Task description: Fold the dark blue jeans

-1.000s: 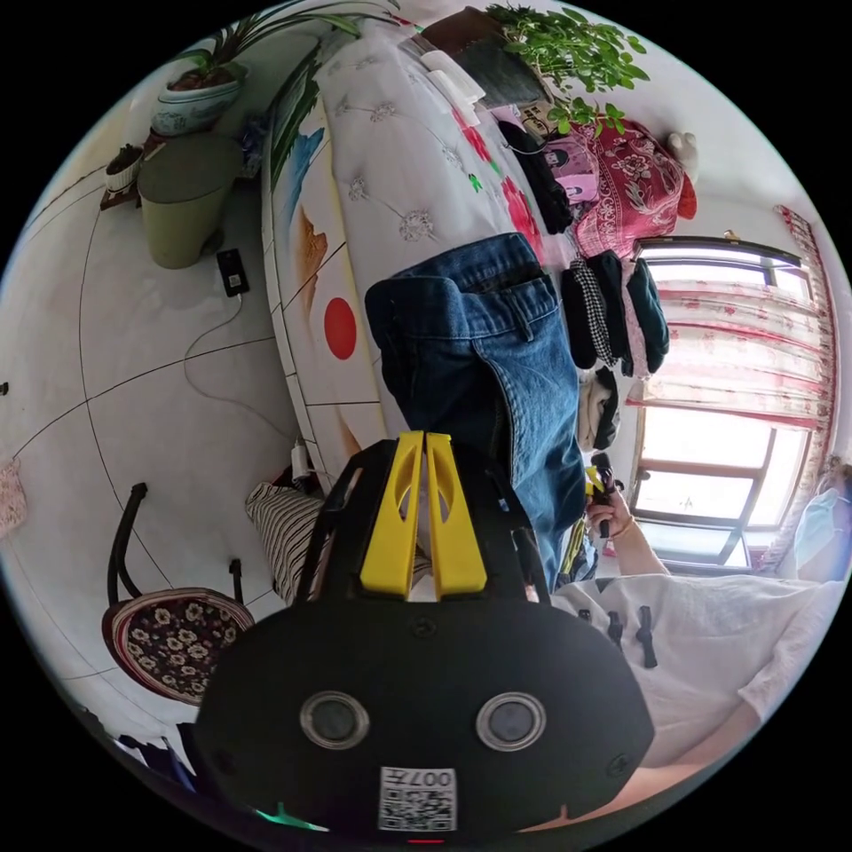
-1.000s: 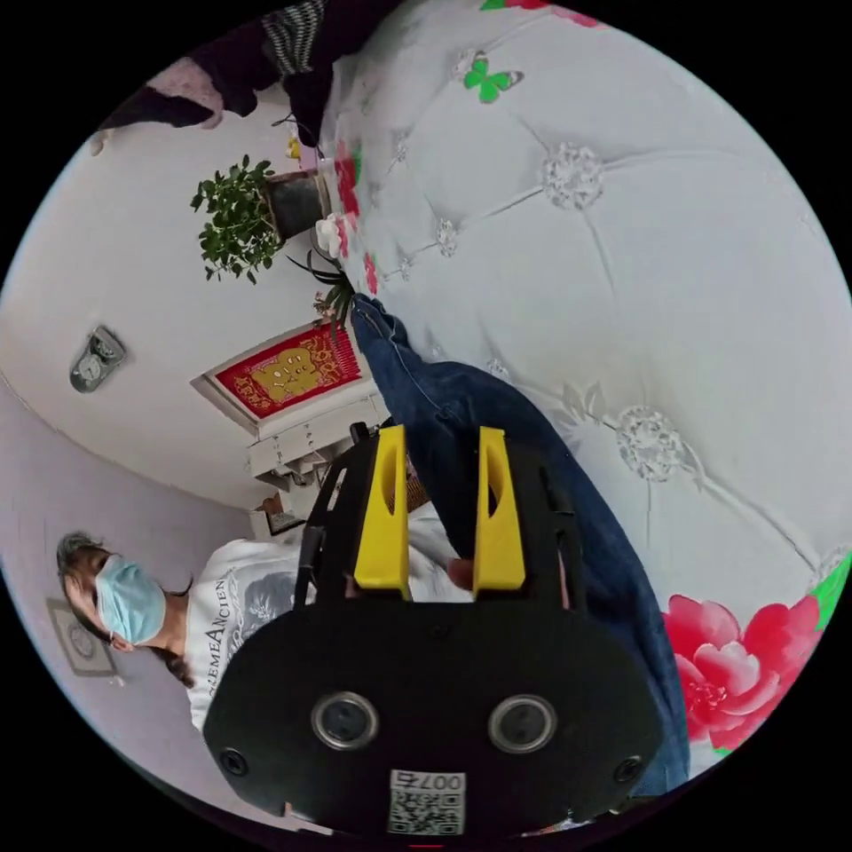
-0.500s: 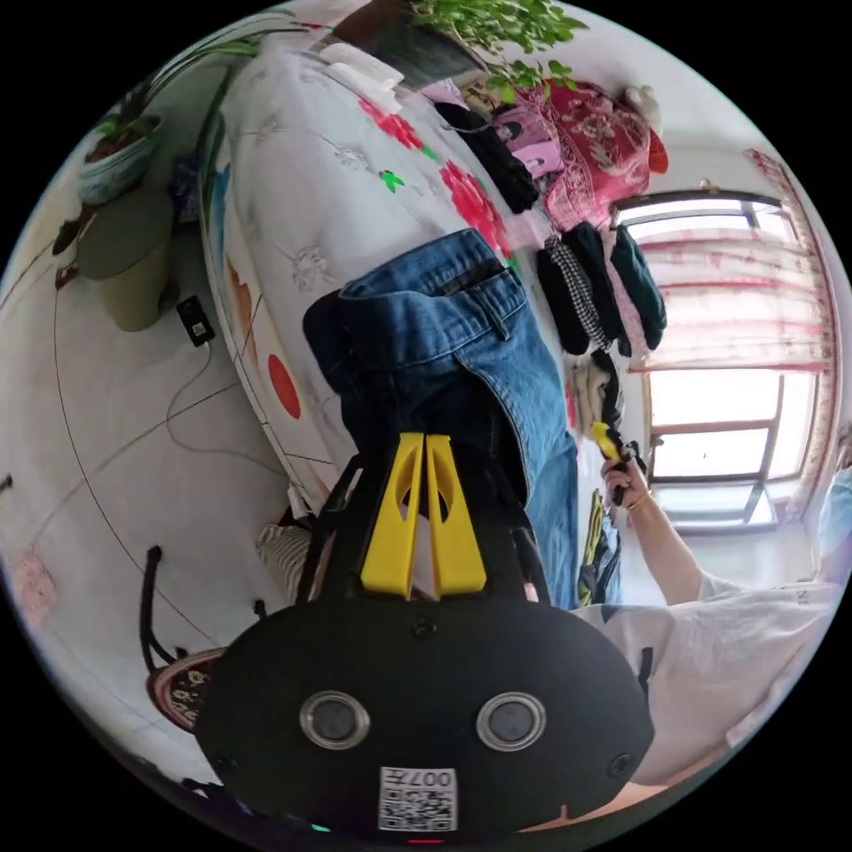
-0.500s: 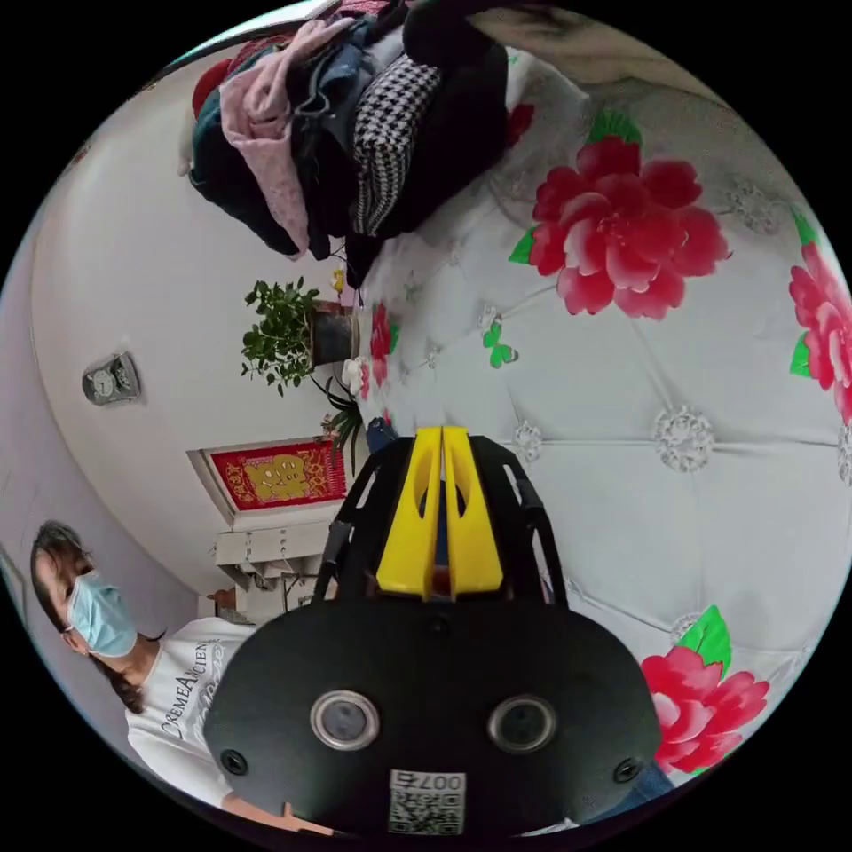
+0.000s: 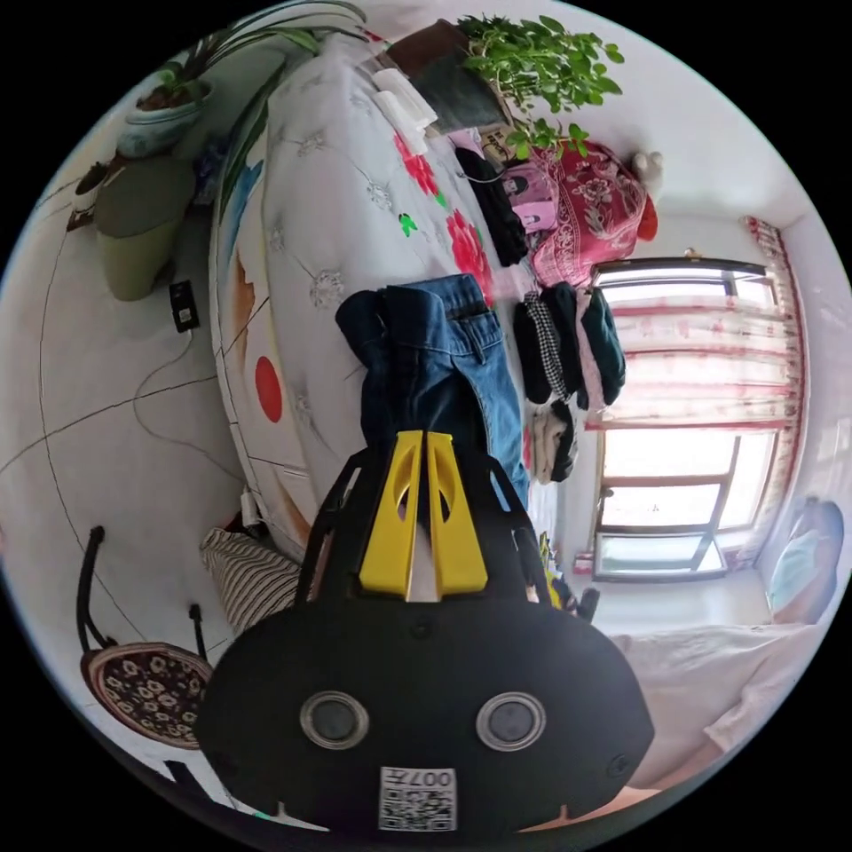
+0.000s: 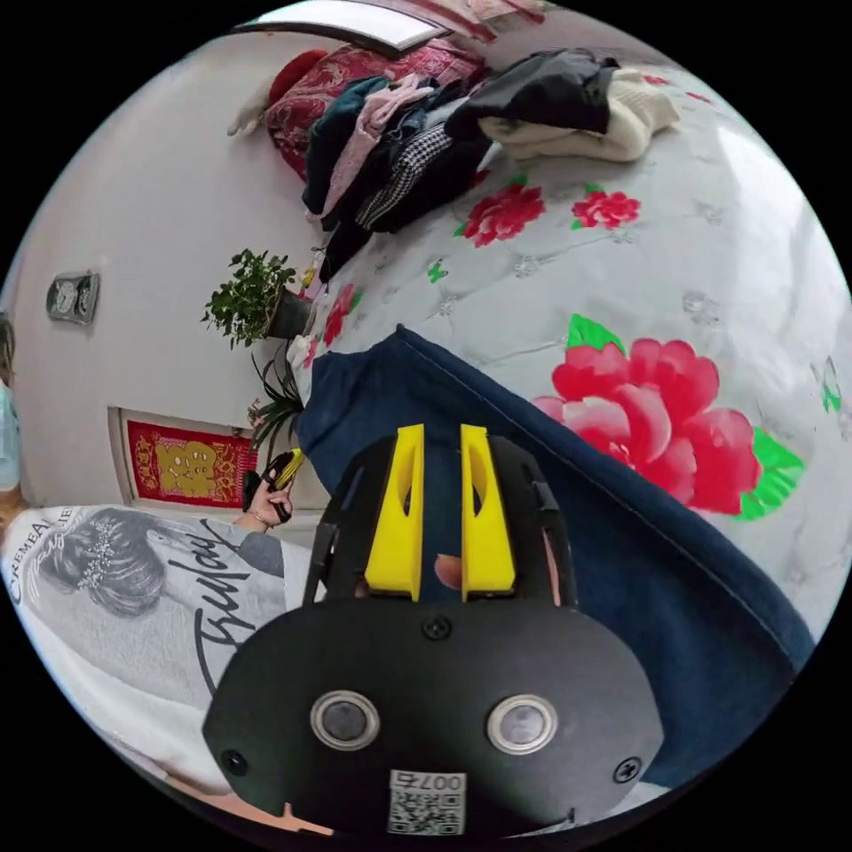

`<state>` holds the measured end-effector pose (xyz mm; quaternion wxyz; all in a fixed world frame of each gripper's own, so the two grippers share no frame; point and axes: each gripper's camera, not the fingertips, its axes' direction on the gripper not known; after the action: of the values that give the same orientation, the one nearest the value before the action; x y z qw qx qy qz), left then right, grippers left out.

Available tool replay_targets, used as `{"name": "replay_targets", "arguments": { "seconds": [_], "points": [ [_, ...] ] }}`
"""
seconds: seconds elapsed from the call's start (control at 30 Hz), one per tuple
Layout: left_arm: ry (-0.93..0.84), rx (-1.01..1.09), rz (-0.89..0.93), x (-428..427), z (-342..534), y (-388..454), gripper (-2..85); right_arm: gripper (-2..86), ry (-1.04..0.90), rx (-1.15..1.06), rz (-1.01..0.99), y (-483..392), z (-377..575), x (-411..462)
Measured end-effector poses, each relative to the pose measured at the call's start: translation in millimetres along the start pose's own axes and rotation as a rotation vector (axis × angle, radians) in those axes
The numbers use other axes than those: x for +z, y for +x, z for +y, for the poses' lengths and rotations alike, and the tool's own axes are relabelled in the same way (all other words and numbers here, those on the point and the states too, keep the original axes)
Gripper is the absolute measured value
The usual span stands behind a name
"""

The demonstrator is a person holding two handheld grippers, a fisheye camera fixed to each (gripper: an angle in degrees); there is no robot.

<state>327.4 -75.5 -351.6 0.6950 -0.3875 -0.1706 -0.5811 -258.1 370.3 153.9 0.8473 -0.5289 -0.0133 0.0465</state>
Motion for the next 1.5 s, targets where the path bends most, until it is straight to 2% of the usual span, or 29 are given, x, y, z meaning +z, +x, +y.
{"name": "replay_targets", "arguments": {
  "seconds": [0.17, 0.23, 0.33, 0.43, 0.53, 0.63, 0.77, 0.87, 0.97, 1.03, 1.07, 1.13, 1.2, 1.27, 1.33, 1.4, 1.5],
  "points": [
    [0.061, -0.005, 0.067, -25.0, 3.7, 1.6, -0.9, 7.0, 0.288, 0.346, 0.111, 55.6, 130.7, -93.4],
    [0.061, 0.0, 0.051, -32.0, 4.0, 5.1, -0.9, 7.9, 0.499, 0.542, 0.221, 71.4, 211.0, -137.7],
    [0.059, 0.02, 0.026, -38.8, 6.7, 13.3, -0.7, 9.1, 0.692, 0.78, 0.323, 86.0, 302.6, -168.9],
    [0.058, 0.03, 0.013, -38.4, 11.6, 17.4, 0.0, 9.7, 0.804, 0.959, 0.294, 102.2, 365.3, -169.4],
    [0.055, 0.022, -0.004, -35.2, 16.0, 16.7, 2.0, 9.5, 0.891, 1.009, 0.179, 113.6, 387.4, -148.6],
    [0.076, 0.009, -0.007, -35.0, 17.8, 14.9, 4.3, 8.2, 0.997, 0.98, 0.169, 111.1, 379.6, -133.5],
    [0.121, -0.006, -0.009, -36.7, 12.9, 9.8, 6.9, 4.6, 1.015, 1.026, 0.157, 114.8, 356.3, -128.6],
    [0.146, -0.026, -0.009, -36.0, 6.4, -0.3, 9.1, 2.2, 1.022, 0.908, 0.112, 97.5, 320.0, -140.0],
    [0.172, -0.056, -0.018, -39.0, 1.5, -15.7, 11.4, 1.1, 0.945, 0.559, 0.159, 31.9, 251.1, -153.6],
    [0.191, -0.071, -0.024, -43.7, -2.2, -26.4, 12.8, 0.9, 0.794, 0.196, 0.235, -50.3, 190.9, -140.0],
    [0.2, -0.077, -0.024, -46.6, -6.0, -33.7, 13.2, 1.0, 0.745, 0.1, 0.252, -72.7, 177.6, -131.4],
    [0.205, -0.082, -0.014, -49.2, -13.8, -45.2, 14.0, 1.4, 0.549, -0.223, 0.286, -153.5, 139.5, -79.2],
    [0.206, -0.09, -0.006, -49.7, -23.4, -57.2, 14.8, 2.2, 0.396, -0.373, 0.249, -192.8, 122.3, -26.6],
    [0.203, -0.097, 0.019, -46.3, -38.0, -72.5, 15.6, 3.5, 0.219, -0.437, 0.197, -212.0, 108.8, 35.1],
    [0.193, -0.1, 0.025, -41.3, -49.9, -82.9, 15.8, 5.4, -0.076, -0.439, 0.132, -219.5, 95.1, 114.5],
    [0.173, -0.106, 0.009, -34.2, -65.8, -97.4, 15.5, 6.5, -0.207, -0.432, 0.129, -223.3, 94.7, 149.6],
    [0.131, -0.115, 0.003, -24.9, -79.0, -110.9, 14.7, 8.2, -0.226, -0.469, 0.217, -236.1, 99.2, 158.8]
  ]
}}
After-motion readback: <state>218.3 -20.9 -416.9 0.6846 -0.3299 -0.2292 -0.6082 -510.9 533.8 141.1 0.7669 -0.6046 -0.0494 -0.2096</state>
